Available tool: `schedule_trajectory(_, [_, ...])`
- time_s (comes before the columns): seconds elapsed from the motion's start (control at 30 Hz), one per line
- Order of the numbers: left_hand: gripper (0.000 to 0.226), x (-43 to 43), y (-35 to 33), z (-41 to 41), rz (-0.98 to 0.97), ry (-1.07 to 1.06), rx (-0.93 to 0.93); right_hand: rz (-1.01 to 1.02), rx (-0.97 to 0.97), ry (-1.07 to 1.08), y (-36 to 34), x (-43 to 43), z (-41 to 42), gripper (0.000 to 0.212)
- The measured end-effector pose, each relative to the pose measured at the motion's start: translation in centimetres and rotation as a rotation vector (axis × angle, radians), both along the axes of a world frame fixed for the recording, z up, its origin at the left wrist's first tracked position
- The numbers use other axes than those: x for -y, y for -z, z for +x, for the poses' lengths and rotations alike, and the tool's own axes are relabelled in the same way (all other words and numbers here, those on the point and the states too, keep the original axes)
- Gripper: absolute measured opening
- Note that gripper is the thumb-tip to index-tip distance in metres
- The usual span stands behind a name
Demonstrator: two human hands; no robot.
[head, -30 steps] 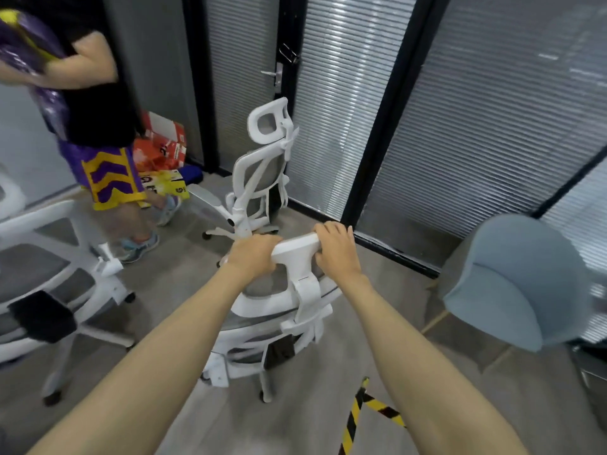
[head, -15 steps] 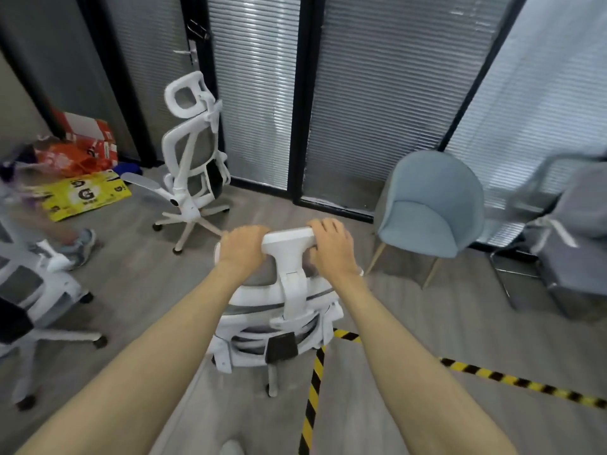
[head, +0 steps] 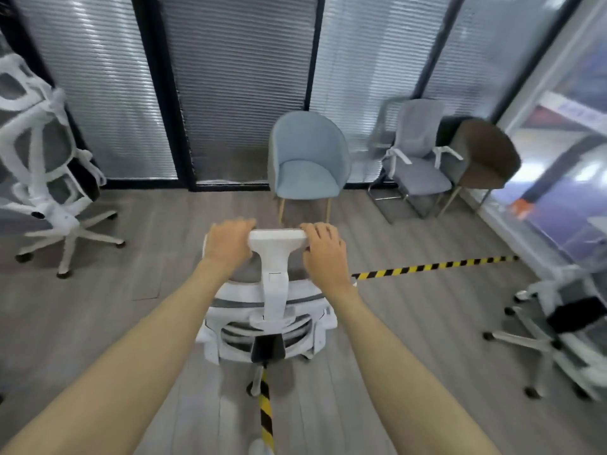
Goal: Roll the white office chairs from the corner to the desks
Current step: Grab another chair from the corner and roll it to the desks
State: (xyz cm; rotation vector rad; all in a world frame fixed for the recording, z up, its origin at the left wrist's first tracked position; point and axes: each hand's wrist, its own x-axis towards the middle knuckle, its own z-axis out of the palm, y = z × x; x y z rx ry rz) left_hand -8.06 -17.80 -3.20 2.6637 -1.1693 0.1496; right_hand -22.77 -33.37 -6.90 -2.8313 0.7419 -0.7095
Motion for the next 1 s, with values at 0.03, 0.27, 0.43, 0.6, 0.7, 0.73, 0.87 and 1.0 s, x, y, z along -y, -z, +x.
schedule_trajectory(0.03, [0.023, 0.4, 0.1, -1.6, -0.012, 0.029, 0.009, -0.003, -0.014, 0.027, -0.1, -0.1, -2.1, 0.051])
schedule_trajectory(0.27, [0.030, 3.5, 0.6, -12.4, 0.031, 0.247, 0.035, -0.016, -0.138, 0.251, 0.4, 0.7, -18.9, 0.051])
schedule_trajectory(0.43, [0.026, 6.3, 0.4, -20.4, 0.020, 0.414, 0.023, 0.040, -0.138, 0.347, 0.2, 0.4, -29.5, 0.054])
schedule_trajectory(0.6, [0.024, 9.6, 0.2, -29.4, 0.031, 0.562, -0.001, 0.056, -0.160, 0.492, 0.2, 0.5, -39.7, 0.060])
schedule_trajectory(0.7, [0.024, 11.8, 0.2, -35.7, 0.019, 0.637, -0.027, 0.048, -0.164, 0.551, 0.4, 1.4, -46.6, 0.062])
schedule_trajectory(0.73, [0.024, 12.6, 0.1, -37.8, 0.018, 0.656, -0.028, 0.047, -0.158, 0.572, 0.4, 1.7, -48.8, 0.061])
schedule_trajectory(0.87, [0.023, 15.8, -0.1, -46.3, 0.042, 0.721, -0.028, 0.073, -0.130, 0.642, 0.1, 3.4, -57.6, 0.058])
schedule_trajectory(1.0, [0.026, 19.1, -0.3, -54.7, 0.043, 0.799, -0.052, 0.115, -0.100, 0.699, -0.3, 5.3, -66.4, 0.059])
